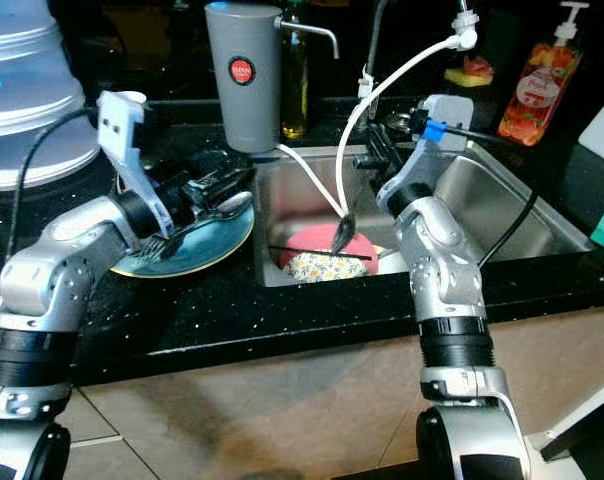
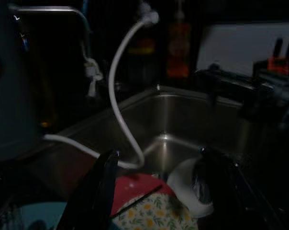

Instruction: Kitchen organization

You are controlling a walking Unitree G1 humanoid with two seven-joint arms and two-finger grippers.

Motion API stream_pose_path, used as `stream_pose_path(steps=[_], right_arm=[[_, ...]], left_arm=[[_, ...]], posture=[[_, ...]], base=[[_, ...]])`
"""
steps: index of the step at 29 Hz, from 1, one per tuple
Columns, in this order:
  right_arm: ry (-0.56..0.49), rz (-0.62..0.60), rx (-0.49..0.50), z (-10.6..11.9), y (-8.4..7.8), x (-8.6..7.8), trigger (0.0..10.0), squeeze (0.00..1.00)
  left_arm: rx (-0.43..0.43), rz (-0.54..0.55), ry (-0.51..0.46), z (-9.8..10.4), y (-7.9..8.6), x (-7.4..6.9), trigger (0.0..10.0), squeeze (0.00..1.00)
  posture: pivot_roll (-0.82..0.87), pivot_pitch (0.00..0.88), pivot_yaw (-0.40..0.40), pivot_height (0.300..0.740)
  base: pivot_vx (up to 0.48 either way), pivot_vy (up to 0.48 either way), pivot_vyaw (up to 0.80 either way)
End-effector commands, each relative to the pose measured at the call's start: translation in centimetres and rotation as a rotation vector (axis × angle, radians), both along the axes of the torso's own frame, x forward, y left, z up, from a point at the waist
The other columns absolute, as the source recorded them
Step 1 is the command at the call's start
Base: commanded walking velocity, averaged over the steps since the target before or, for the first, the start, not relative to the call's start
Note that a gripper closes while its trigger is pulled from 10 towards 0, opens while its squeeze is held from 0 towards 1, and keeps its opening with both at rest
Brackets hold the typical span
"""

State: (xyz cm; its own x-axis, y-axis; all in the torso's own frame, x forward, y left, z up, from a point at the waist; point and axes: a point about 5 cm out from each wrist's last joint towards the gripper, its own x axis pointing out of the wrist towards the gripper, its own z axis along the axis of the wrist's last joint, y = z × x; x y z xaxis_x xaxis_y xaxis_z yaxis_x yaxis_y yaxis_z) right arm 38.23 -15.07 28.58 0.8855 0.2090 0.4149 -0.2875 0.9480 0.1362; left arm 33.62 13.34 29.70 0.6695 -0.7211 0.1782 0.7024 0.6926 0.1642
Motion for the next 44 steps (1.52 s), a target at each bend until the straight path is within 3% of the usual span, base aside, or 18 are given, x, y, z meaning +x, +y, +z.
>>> stream_pose_path(steps=[1, 9, 18, 26, 32, 33, 36, 37, 44], right_arm=[[0.022, -0.004, -0.011, -1.2, 0.4, 0.5, 0.0, 0.0], [0.207, 0.046, 0.049, -5.3, 2.2, 2.2, 0.0, 0.0], [0.297, 0.091, 0.051, -6.6, 3.6, 2.7, 0.0, 0.0], [0.334, 0.118, 0.012, -7.1, 4.3, 2.9, 0.0, 0.0], [0.358, 0.134, -0.038, -7.6, 4.6, 2.9, 0.0, 0.0], [0.361, 0.136, -0.049, -7.7, 4.7, 2.9, 3.8, 0.0], [0.365, 0.141, -0.057, -7.7, 4.8, 2.9, 3.8, 0.0], [0.371, 0.147, -0.068, -7.9, 4.9, 2.9, 10.0, 0.0], [0.383, 0.164, -0.082, -8.1, 5.2, 2.8, 10.0, 0.0]], left_arm=[[0.057, 0.019, 0.023, -0.9, -0.3, 0.0, 10.0, 0.0], [0.094, -0.077, 0.167, -4.1, -2.9, -0.5, 10.0, 0.0], [0.178, -0.142, 0.236, -5.5, -3.4, -1.6, 10.0, 0.0], [0.2, -0.152, 0.276, -6.2, -3.4, -1.8, 10.0, 0.0], [0.213, -0.102, 0.263, -6.2, -3.5, -1.2, 10.0, 0.0], [0.215, -0.102, 0.262, -6.2, -3.6, -1.2, 10.0, 0.0], [0.216, -0.104, 0.262, -6.2, -3.7, -1.2, 10.0, 0.0], [0.218, -0.105, 0.261, -6.1, -3.7, -1.1, 10.0, 0.0], [0.207, -0.076, 0.258, -6.0, -3.5, -0.8, 10.0, 0.0]], posture=[[-0.02, 0.078, -0.003, 0.74], [-0.01, 0.082, -0.006, 0.74], [-0.01, 0.081, -0.007, 0.74], [0.0, 0.072, -0.008, 0.74], [0.0, 0.051, 0.006, 0.74], [0.0, 0.051, 0.006, 0.74], [0.01, 0.051, 0.006, 0.74], [0.01, 0.051, 0.006, 0.74], [0.01, 0.052, 0.004, 0.74]], base=[[0.0, 0.0, 0.0], [0.0, 0.0, 0.0], [0.0, 0.0, 0.0], [0.0, 0.0, 0.0], [0.0, 0.0, 0.0], [0.0, 0.0, 0.0], [0.0, 0.0, 0.0], [0.0, 0.0, 0.0], [0.0, 0.0, 0.0]])
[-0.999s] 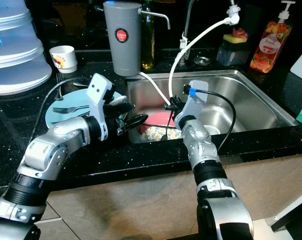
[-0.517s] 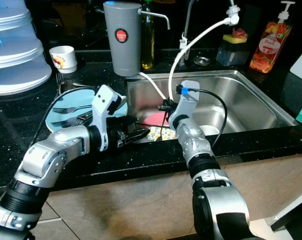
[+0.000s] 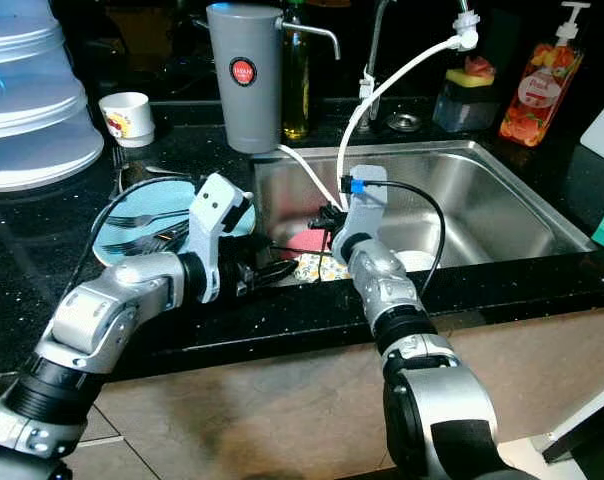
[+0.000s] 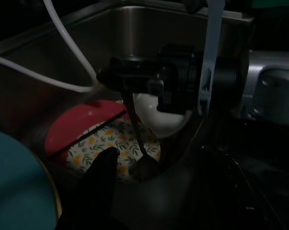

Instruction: Kitchen organization

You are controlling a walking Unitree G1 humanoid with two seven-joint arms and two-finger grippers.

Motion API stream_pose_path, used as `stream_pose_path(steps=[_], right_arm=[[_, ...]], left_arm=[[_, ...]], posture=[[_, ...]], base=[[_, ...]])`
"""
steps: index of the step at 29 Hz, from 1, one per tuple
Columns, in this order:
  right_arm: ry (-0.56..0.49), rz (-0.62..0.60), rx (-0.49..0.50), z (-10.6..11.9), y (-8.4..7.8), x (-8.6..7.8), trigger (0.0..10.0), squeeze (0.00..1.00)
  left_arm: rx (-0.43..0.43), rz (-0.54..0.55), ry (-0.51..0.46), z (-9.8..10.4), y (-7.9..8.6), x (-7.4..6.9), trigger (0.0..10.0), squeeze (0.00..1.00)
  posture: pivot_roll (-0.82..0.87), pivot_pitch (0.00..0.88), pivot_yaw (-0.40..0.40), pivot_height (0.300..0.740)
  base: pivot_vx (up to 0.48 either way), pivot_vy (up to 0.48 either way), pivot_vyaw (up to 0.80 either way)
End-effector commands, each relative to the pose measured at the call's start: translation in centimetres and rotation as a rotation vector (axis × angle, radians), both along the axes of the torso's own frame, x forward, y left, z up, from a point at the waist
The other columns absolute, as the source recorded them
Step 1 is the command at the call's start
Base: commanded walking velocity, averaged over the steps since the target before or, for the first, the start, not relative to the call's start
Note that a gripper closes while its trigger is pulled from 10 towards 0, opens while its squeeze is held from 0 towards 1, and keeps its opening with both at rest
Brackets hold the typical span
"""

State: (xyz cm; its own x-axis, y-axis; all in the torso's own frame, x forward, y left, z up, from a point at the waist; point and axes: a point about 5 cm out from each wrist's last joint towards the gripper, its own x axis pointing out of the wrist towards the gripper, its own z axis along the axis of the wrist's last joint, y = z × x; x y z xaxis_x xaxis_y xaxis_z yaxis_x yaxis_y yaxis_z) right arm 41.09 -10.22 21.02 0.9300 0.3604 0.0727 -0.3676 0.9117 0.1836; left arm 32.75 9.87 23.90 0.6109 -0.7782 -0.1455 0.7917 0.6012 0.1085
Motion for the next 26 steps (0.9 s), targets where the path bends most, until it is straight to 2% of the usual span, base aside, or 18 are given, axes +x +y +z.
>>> stream_pose_path(steps=[1, 2, 4, 5, 7, 8, 12, 13, 14, 16, 17, 22, 24, 26], right_arm=[[0.034, 0.018, -0.008, -0.5, 0.4, 0.0, 10.0, 0.0], [0.036, 0.018, -0.007, -0.5, 0.3, 0.0, 10.0, 0.04], [0.038, 0.019, -0.006, -0.5, 0.3, 0.0, 10.0, 0.04], [0.039, 0.018, -0.007, -0.6, 0.3, 0.0, 10.0, 0.62], [0.039, 0.018, -0.008, -0.6, 0.3, 0.0, 10.0, 0.62], [0.041, 0.018, -0.009, -0.6, 0.3, 0.0, 10.0, 1.0], [0.043, 0.014, -0.02, -0.7, 0.2, 0.0, 10.0, 1.0], [0.044, 0.013, -0.023, -0.7, 0.2, 0.0, 10.0, 0.97], [0.043, 0.01, -0.026, -0.7, 0.2, 0.0, 10.0, 0.32], [0.043, 0.009, -0.028, -0.7, 0.2, 0.0, 10.0, 0.32], [0.039, 0.007, -0.03, -0.6, 0.2, 0.0, 10.0, 0.0], [-0.011, -0.023, -0.029, 0.5, -0.2, 0.3, 10.0, 0.0], [-0.067, -0.061, -0.019, 1.6, -0.7, 0.4, 10.0, 0.0], [-0.135, -0.091, 0.034, 3.1, -1.2, 0.5, 10.0, 0.0]], left_arm=[[-0.001, 0.008, 0.003, -0.2, 0.0, 0.1, 10.0, 0.0], [0.001, 0.008, 0.002, -0.2, 0.0, 0.1, 10.0, 0.0], [0.002, 0.009, 0.001, -0.2, -0.1, 0.1, 10.0, 0.0], [0.002, 0.01, 0.001, -0.2, 0.0, 0.2, 10.0, 0.0], [0.001, 0.01, 0.001, -0.2, 0.0, 0.2, 10.0, 0.0], [0.001, 0.012, -0.001, -0.1, 0.1, 0.2, 10.0, 0.0], [0.003, 0.018, -0.007, 0.0, 0.2, 0.3, 10.0, 0.0], [0.003, 0.02, -0.008, 0.0, 0.3, 0.3, 10.0, 0.0], [0.003, 0.022, -0.009, 0.0, 0.3, 0.4, 10.0, 0.0], [0.002, 0.023, -0.011, 0.1, 0.4, 0.4, 10.0, 0.0], [0.002, 0.025, -0.013, 0.1, 0.4, 0.4, 10.0, 0.0], [-0.012, 0.07, -0.05, 0.6, 0.8, 0.8, 10.0, 0.0], [-0.032, 0.143, -0.117, 1.6, 1.3, 1.4, 10.0, 0.0], [-0.068, 0.221, -0.169, 2.8, 2.0, 2.0, 10.0, 0.0]], posture=[[0.01, 0.052, 0.004, 0.74], [0.01, 0.052, 0.001, 0.74], [0.01, 0.053, 0.001, 0.74], [0.01, 0.054, 0.001, 0.74], [0.01, 0.054, 0.001, 0.74], [0.01, 0.053, -0.001, 0.74], [0.01, 0.053, -0.002, 0.74], [0.01, 0.054, -0.003, 0.74], [0.01, 0.055, -0.003, 0.74], [0.01, 0.055, -0.003, 0.74], [0.01, 0.055, -0.004, 0.74], [0.01, 0.06, -0.011, 0.74], [0.01, 0.062, -0.012, 0.74], [0.02, 0.066, -0.014, 0.74]], base=[[0.0, 0.0, 0.0], [0.0, 0.0, 0.0], [0.0, 0.0, 0.0], [0.0, 0.0, 0.0], [0.0, 0.0, 0.0], [0.0, 0.0, 0.0], [0.0, 0.0, 0.0], [0.0, 0.0, 0.0], [0.0, 0.0, 0.0], [0.0, 0.0, 0.0], [0.0, 0.0, 0.0], [0.0, 0.0, 0.0], [0.0, 0.0, 0.0], [0.0, 0.0, 0.0]])
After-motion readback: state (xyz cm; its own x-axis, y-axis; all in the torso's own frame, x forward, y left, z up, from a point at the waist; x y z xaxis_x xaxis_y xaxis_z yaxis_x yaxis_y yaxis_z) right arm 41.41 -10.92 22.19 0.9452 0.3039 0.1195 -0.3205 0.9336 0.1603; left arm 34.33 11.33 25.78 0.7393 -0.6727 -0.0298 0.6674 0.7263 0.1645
